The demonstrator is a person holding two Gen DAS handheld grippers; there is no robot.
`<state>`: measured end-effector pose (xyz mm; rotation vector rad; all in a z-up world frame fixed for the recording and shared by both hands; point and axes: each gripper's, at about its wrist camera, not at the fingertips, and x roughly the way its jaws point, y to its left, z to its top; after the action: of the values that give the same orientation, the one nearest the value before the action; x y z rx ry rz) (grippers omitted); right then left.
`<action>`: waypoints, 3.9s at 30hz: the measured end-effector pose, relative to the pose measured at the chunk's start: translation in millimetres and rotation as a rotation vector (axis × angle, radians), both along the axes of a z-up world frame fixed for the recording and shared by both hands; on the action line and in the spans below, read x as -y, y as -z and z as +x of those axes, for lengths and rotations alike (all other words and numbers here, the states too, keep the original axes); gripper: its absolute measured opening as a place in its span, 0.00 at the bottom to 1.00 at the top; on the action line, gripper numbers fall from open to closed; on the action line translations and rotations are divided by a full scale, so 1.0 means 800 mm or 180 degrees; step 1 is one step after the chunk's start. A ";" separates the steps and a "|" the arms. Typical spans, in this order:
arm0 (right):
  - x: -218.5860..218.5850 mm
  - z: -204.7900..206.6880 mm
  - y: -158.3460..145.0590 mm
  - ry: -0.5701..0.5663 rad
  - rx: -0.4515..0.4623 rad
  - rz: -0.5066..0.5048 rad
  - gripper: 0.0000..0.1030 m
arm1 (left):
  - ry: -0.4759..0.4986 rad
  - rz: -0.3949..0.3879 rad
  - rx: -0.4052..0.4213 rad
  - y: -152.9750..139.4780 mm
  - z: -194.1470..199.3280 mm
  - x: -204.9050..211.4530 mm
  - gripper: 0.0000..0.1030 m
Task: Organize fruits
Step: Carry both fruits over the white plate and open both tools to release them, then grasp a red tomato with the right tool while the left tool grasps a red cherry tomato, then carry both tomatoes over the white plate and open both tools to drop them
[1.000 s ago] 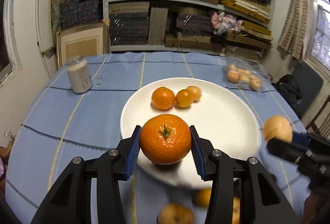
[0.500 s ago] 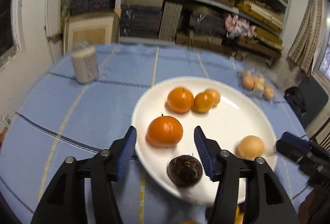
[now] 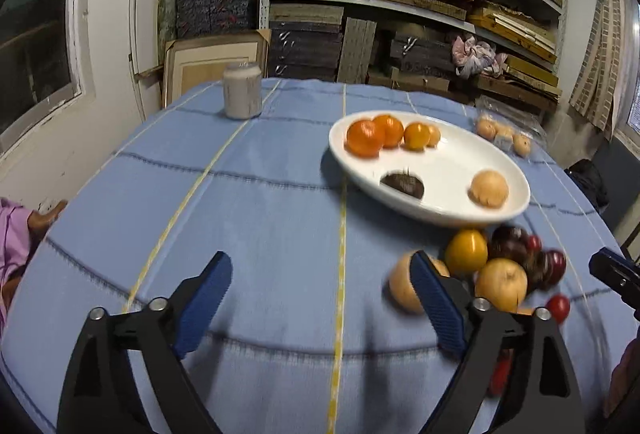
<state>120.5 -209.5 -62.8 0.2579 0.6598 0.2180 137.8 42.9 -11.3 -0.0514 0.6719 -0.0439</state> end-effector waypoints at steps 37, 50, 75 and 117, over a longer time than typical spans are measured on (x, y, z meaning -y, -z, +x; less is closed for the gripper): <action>-0.024 0.004 0.049 -0.0336 -0.0486 -0.0153 0.30 | -0.0007 -0.0088 -0.0315 0.025 -0.008 -0.006 0.94; 0.007 0.007 0.044 -0.0265 -0.0520 0.0376 0.30 | 0.1101 0.0586 0.0132 0.021 -0.061 0.091 0.94; 0.005 0.006 0.045 -0.0258 -0.0565 0.0376 0.30 | 0.1384 0.0808 -0.0284 0.052 -0.044 0.119 0.64; 0.021 -0.003 -0.011 -0.0297 -0.0083 0.0674 0.30 | 0.1251 0.0319 0.0059 -0.018 -0.026 0.088 0.30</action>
<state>118.1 -226.0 -54.2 0.4341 0.6760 0.3755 117.1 -27.6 3.0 0.1780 0.6570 -0.3880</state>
